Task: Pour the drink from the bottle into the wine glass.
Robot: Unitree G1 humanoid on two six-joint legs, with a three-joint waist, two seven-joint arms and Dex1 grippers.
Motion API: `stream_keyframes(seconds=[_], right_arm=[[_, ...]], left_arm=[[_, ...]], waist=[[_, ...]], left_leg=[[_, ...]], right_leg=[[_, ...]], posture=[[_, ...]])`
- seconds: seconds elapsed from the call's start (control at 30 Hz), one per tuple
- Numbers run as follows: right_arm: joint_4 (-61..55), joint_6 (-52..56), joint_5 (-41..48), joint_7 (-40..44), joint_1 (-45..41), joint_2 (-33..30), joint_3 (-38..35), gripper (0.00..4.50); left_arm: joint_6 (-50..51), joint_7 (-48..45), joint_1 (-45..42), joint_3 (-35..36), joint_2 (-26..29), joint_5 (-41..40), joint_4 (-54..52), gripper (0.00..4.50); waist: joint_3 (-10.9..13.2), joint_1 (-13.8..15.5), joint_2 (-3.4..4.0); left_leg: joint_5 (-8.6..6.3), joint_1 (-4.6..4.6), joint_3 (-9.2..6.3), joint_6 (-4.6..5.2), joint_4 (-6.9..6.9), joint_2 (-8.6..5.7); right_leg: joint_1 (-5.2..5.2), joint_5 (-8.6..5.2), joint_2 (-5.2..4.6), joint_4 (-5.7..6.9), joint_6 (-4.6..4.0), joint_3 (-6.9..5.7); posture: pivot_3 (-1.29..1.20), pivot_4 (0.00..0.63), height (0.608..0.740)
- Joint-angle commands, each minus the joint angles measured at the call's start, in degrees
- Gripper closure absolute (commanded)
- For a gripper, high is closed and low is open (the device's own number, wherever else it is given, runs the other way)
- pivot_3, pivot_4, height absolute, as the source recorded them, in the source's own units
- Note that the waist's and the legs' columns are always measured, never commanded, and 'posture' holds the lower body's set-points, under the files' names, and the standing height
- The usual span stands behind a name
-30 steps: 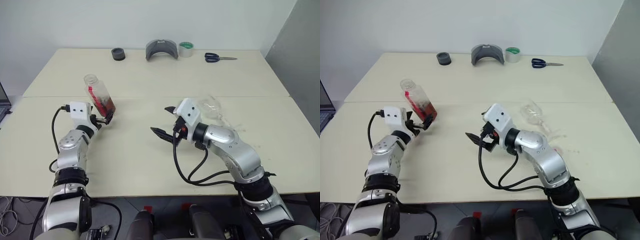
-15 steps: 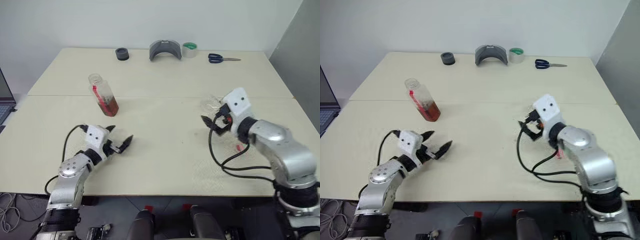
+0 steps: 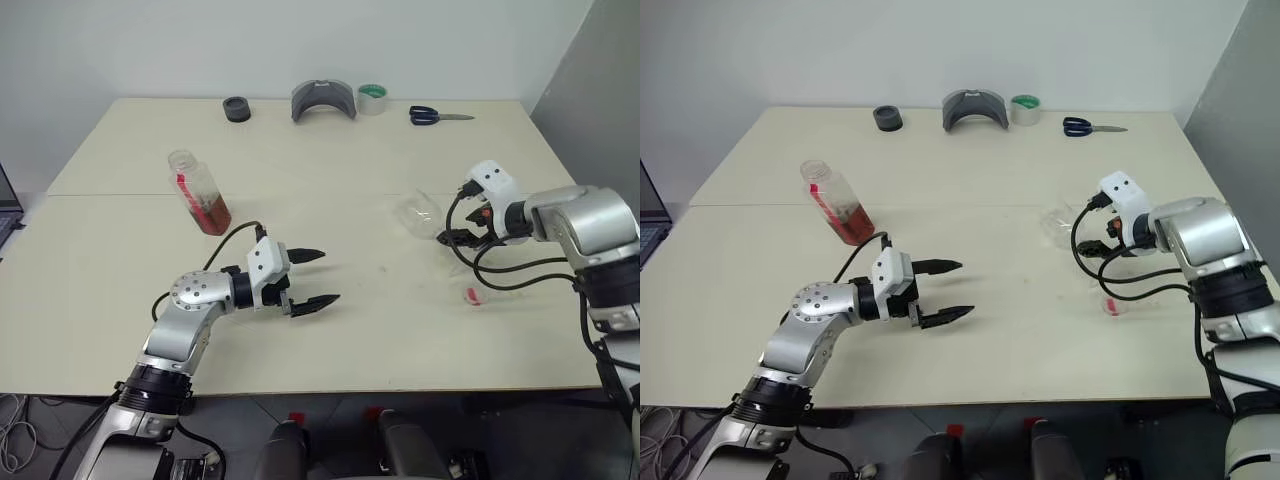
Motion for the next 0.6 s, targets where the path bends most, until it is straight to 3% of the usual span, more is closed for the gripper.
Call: stream_keyframes(seconds=[0.03, 0.27, 0.3, 0.4, 0.6], right_arm=[[8.62, -3.68, -2.28, 5.60, -5.38, 1.49, 3.11, 0.00], [28.13, -13.97, -9.94, 11.82, -12.90, 7.64, 8.67, 0.00], [30.92, -15.37, -10.84, 12.18, -14.13, 8.61, 8.64, 0.18], [37.45, -18.77, -13.68, 13.53, -16.90, 10.51, 8.92, 0.90], [44.04, -21.85, -17.07, 15.03, -19.84, 12.35, 7.44, 3.08]], left_arm=[[-2.66, -1.11, -1.59, -0.65, -0.85, 0.43, 0.15, 0.02], [-3.63, -0.11, -1.38, -1.29, -3.09, 1.72, -0.25, 0.02], [-3.35, 0.31, -1.24, -1.32, -3.35, 1.78, -0.73, 0.00], [-3.05, 1.23, -0.72, -1.50, -3.64, 2.04, -1.92, 0.00], [-2.62, 2.45, -0.36, -1.72, -3.97, 2.11, -2.94, 0.00]], waist=[[0.00, 0.00, 0.00], [0.02, -0.02, 0.03], [0.02, -0.02, 0.04], [0.03, -0.02, 0.05], [0.05, -0.02, 0.08]], left_leg=[[0.00, -0.01, -0.02, 0.00, -0.01, 0.00], [0.00, -0.02, -0.04, -0.01, 0.01, 0.00], [0.01, -0.04, -0.04, -0.01, 0.01, -0.01], [0.01, -0.04, -0.02, -0.02, 0.02, -0.03], [0.01, -0.03, -0.04, -0.02, 0.01, -0.02]], right_leg=[[0.00, 0.00, 0.00, -0.01, 0.00, -0.01], [-0.04, 0.00, -0.01, 0.03, 0.00, -0.01], [-0.05, 0.00, -0.02, 0.03, -0.01, -0.01], [-0.06, 0.01, -0.04, 0.04, -0.01, 0.00], [-0.08, 0.01, -0.04, 0.09, -0.01, 0.00]], posture=[[0.00, 0.150, 0.740], [0.00, 0.150, 0.740], [0.00, 0.150, 0.740], [0.00, 0.150, 0.740], [0.00, 0.150, 0.740]])
